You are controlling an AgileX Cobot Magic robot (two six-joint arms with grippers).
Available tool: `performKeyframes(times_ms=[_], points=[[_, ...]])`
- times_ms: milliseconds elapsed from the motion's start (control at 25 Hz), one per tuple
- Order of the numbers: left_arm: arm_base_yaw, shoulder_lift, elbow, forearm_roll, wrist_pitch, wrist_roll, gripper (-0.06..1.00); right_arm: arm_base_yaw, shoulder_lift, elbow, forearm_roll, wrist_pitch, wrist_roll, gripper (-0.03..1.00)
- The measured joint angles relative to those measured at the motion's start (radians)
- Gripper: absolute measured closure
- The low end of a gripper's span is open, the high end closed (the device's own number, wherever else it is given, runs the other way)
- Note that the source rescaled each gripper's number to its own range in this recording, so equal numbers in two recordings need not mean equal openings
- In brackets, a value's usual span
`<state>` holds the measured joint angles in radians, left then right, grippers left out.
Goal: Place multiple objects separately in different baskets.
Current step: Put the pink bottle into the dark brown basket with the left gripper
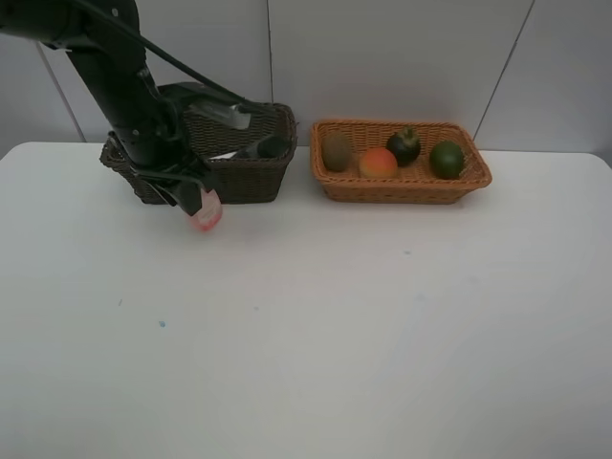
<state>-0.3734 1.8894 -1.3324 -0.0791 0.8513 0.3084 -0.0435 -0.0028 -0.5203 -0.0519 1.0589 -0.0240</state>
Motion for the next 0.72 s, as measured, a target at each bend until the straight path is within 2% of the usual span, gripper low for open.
performKeyframes(times_ms=[480,720], points=[[0.003,-0.163,-0.003,0.031,0.016,-0.011,0.70,0.000,0.000,0.000,0.000,0.000,0.000,-0.02],[0.008,-0.163,-0.086,0.069,-0.001,-0.063,0.71,0.000,0.000,0.000,0.000,0.000,0.000,-0.02]])
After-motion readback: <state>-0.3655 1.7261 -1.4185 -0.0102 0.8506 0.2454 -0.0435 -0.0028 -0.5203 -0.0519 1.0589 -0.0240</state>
